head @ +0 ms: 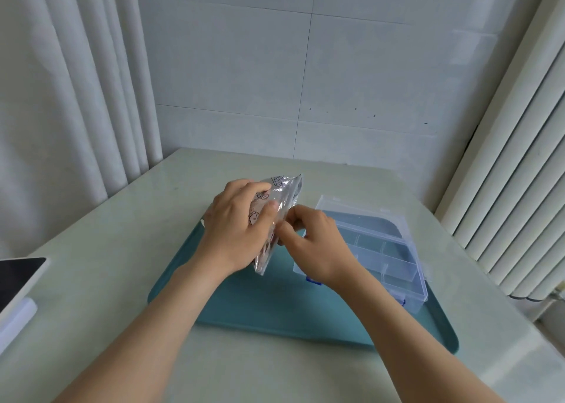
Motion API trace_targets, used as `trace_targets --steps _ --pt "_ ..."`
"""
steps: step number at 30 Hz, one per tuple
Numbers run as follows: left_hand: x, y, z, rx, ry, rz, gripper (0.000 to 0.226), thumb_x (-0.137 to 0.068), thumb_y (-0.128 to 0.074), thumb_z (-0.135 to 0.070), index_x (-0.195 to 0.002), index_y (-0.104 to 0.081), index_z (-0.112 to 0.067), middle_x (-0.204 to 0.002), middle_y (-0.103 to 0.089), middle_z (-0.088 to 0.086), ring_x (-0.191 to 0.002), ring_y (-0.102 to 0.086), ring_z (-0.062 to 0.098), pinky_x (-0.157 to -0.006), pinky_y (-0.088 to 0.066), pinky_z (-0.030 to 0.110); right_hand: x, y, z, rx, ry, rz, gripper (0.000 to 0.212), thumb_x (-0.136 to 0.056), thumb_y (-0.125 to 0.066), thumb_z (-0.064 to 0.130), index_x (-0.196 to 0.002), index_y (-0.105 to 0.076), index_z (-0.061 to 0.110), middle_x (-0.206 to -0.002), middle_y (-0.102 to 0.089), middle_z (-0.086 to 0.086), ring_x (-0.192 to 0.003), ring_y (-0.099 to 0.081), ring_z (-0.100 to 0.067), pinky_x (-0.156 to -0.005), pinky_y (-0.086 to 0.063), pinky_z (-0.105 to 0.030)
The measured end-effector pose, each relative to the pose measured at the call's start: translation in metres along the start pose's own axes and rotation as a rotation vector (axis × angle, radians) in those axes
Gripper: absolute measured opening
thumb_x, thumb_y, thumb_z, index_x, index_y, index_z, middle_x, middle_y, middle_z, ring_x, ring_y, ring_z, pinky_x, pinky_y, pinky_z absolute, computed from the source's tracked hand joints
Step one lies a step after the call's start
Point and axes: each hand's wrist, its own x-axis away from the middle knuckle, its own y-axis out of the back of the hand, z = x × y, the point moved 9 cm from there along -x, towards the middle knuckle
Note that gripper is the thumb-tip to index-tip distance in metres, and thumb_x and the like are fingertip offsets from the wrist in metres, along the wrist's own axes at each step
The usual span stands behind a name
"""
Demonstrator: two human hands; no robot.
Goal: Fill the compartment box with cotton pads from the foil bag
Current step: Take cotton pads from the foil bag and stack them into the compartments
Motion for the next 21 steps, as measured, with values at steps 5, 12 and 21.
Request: trace_targets --steps 5,12,21 --pt "0.000 -0.008 0.007 -0.014 0.075 0.055 0.047 -0.107 -0.043 -0.041 -0.152 -0.054 -0.032 -0.161 -0.038 -0.005 -0.149 -0.038 0.024 -0.121 -0.034 0.051 0.001 -0.002 0.003 0.087 0.013 0.000 0.036 -0.090 -0.047 0.048 -0.075 -0.065 0.021 -0.076 -0.072 0.009 -0.076 -0.065 -0.015 -0.091 -0.052 -0.049" --pt "0.001 -0.010 0.009 -0.125 0.128 0.079 0.044 -0.111 -0.040 -0.031 -0.154 -0.050 -0.034 -0.163 -0.033 -0.011 -0.145 -0.035 0.027 -0.117 -0.033 0.050 0.002 -0.007 -0.001 0.187 -0.051 0.025 0.035 -0.088 -0.053 0.036 -0.083 -0.071 0.006 -0.079 -0.072 -0.008 -0.084 -0.062 -0.024 -0.099 -0.034 -0.030" --pt "-0.001 0.012 0.022 -0.063 0.217 -0.082 0.038 -0.095 -0.068 -0.050 -0.130 -0.065 -0.035 -0.134 -0.048 -0.007 -0.130 -0.044 0.027 -0.107 -0.037 0.045 0.006 -0.006 -0.006 0.149 -0.159 -0.138 0.038 -0.098 -0.048 0.036 -0.078 -0.062 0.006 -0.074 -0.067 -0.006 -0.087 -0.060 -0.029 -0.086 -0.032 -0.040"
